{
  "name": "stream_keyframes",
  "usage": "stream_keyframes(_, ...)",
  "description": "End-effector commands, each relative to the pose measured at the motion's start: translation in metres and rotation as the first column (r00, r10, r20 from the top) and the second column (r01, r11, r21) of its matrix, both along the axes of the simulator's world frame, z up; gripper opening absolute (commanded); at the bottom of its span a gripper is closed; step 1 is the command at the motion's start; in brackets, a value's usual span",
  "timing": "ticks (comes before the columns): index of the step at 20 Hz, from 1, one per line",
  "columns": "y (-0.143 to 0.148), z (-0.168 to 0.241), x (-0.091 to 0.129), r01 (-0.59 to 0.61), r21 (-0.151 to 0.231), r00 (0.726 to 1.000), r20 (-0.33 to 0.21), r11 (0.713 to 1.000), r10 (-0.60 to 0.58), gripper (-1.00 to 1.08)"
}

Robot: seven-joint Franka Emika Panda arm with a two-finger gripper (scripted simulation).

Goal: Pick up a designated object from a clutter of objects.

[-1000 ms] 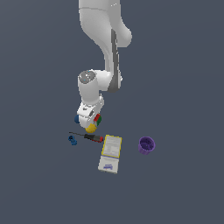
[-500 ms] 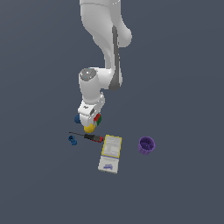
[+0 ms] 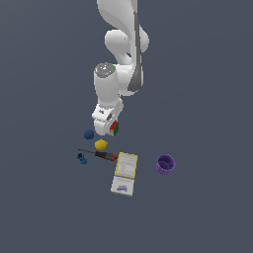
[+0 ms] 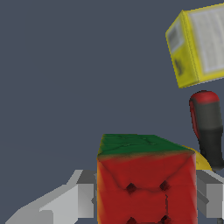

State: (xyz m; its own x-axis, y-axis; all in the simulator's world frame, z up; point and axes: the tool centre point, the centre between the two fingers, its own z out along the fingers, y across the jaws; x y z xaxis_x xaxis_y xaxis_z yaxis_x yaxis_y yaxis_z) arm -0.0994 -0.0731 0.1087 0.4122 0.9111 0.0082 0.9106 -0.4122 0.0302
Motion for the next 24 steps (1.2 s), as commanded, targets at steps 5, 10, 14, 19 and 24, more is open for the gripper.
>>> stream_keyframes(5, 0.025, 0.048, -0.009, 0.001, -0.002, 1.000, -0.003, 1.000, -0.001, -1.00)
stream_keyframes(10, 0.047, 0.089, -0.017, 0.001, -0.003, 1.000, -0.008, 1.000, -0.001, -1.00)
stream_keyframes(14, 0.064, 0.121, -0.023, 0.001, -0.003, 1.000, -0.012, 1.000, -0.001, -1.00)
stream_keyframes(19, 0.086, 0.161, -0.030, 0.001, -0.002, 1.000, -0.016, 1.000, -0.001, -1.00)
stream_keyframes(24, 0.108, 0.203, -0.037, 0.001, 0.000, 1.000, -0.021, 1.000, -0.001, -1.00)
